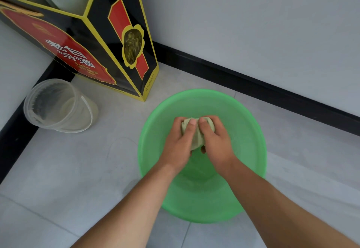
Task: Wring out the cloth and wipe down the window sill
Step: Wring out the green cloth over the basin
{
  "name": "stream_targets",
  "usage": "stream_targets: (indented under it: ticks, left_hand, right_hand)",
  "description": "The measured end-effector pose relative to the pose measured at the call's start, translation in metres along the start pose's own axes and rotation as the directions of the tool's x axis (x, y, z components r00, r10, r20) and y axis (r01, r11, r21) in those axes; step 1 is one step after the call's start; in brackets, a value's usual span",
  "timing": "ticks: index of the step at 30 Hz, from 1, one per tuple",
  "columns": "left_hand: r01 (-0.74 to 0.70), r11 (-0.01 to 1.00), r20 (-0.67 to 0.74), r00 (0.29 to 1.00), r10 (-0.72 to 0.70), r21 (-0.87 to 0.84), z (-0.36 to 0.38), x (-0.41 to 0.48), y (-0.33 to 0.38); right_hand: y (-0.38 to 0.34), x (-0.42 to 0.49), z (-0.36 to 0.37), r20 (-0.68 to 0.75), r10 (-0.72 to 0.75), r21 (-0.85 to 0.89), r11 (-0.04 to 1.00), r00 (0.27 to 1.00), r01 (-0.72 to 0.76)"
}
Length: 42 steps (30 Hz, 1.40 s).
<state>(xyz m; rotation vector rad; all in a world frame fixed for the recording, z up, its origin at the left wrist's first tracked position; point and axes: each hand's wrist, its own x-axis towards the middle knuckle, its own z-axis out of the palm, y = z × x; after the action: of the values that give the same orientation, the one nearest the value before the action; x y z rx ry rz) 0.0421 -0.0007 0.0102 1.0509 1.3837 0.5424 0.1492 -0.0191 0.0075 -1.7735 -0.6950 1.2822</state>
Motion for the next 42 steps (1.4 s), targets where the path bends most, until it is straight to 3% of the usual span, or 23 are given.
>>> stream_targets:
  ticks: [3, 6, 16, 29, 32, 35, 38, 42]
  left_hand:
    - [-0.107, 0.977, -0.182, 0.973, 0.141, 0.187, 0.008, -0.006, -0.008]
    - [-0.085, 0.95, -0.23, 0.96, 0.159, 0.299, 0.008, -0.007, -0.009]
    - [-0.054, 0.994, -0.129, 0.989, 0.066, 0.096, 0.004, 0.0, -0.012]
    - [-0.058, 0.98, -0.15, 0.985, 0.087, 0.189, 0.005, 0.004, -0.003]
    - [0.001, 1.0, -0.076, 0.997, -0.004, -0.027, 0.0, 0.009, 0.002]
    - [-0.059, 0.993, 0.025, 0.998, 0.062, -0.102, -0.006, 0.01, 0.001]
    - [-0.153, 0.988, -0.11, 0.982, 0.156, 0.036, -0.002, 0.005, 0.001]
    - [-0.07, 0.951, -0.261, 0.953, 0.152, 0.3, 0.006, 0.002, -0.004]
  right_hand:
    - [-0.004, -0.005, 0.008, -0.005, 0.037, -0.007, 0.999, 0.999, -0.037]
    - [-0.003, -0.012, 0.015, -0.053, 0.017, -0.049, 0.999, 0.998, -0.02]
    - [-0.003, -0.01, 0.02, -0.08, 0.043, -0.001, 0.999, 0.996, -0.043]
    - [-0.005, -0.003, 0.017, -0.065, -0.001, -0.04, 0.999, 0.998, -0.002]
    - [-0.013, 0.003, 0.009, -0.029, 0.009, -0.026, 1.0, 1.0, -0.01]
    - [-0.019, 0.006, 0.003, 0.018, 0.073, 0.109, 0.991, 0.997, -0.075]
    - [-0.016, 0.003, 0.01, -0.029, 0.067, 0.151, 0.987, 0.997, -0.061]
    - [-0.009, -0.007, 0.025, -0.13, 0.07, 0.08, 0.995, 0.989, -0.06]
